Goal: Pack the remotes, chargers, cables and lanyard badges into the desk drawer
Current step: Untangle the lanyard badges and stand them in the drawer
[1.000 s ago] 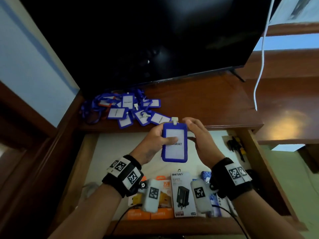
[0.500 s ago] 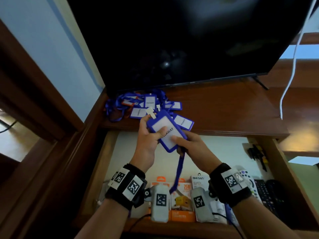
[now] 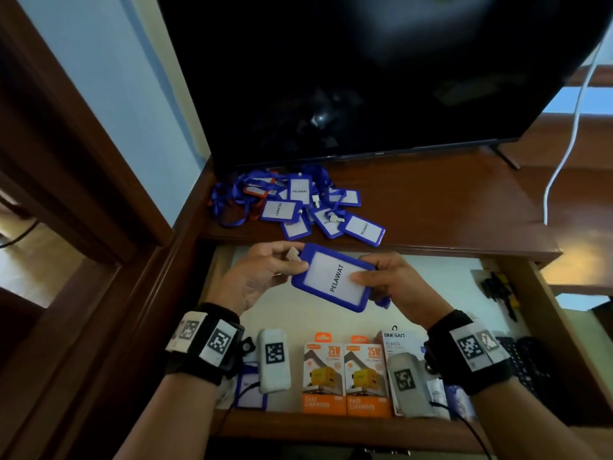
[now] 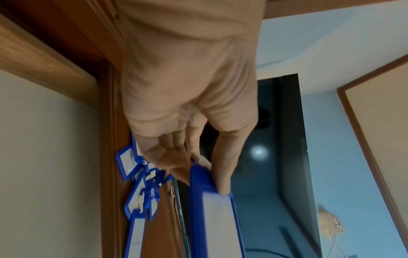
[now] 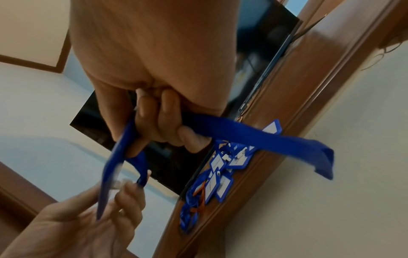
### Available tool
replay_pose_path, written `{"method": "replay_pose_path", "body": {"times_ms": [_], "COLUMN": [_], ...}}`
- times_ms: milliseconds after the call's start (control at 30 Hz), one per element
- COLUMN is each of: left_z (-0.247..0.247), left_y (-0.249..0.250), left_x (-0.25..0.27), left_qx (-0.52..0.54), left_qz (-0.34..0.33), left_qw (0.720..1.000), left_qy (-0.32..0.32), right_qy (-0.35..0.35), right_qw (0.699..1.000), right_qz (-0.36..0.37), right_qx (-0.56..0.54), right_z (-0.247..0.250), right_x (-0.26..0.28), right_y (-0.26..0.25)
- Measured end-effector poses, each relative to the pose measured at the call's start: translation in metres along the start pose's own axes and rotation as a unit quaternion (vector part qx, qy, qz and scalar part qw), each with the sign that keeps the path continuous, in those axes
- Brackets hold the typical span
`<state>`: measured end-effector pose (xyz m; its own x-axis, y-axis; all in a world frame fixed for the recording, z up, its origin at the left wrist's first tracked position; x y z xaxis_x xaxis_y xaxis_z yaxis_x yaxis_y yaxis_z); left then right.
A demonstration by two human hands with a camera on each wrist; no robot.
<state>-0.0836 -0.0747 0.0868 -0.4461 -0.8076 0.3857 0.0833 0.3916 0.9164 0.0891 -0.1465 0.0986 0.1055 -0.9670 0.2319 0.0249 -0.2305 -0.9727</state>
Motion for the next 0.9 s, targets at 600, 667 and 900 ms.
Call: {"method": "replay_pose_path", "body": {"times_ms": [600,667,900], "left_z": [-0.006,-0.002,0.022], "left_y": [-0.020,-0.020,-0.020], "left_x": [0.017,0.018,0.016], "left_qx": [-0.254,-0.248,-0.124], "left_qz": [0.057,0.050,0.023], "left_qw": [0.964,0.967,0.983], "left_qy": [-0.045,-0.016,0.132], "right_qy": [0.124,0.146,0.151], "right_qw": [0.992,0.989,0.988], "right_qz": [-0.005,-0.007,-0.023], "right_qx": [0.023,0.037,-0.023], "right_z": [0.006,0.007,-0.004], "right_x": [0.005,0.008,0.012], "right_y": [0.029,0.030,0.042]}}
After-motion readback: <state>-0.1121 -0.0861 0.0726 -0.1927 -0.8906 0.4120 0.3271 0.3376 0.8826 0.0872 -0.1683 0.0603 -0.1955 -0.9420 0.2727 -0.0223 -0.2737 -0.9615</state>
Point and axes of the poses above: each hand's wrist, its own x-axis away from the middle knuckle, its own z-axis out of the back of the hand, y = z × x, the point moved 9 cm from there along -x, towards the middle knuckle, and after that the axes turned 1 degree about -y, right-handed, at the moved point
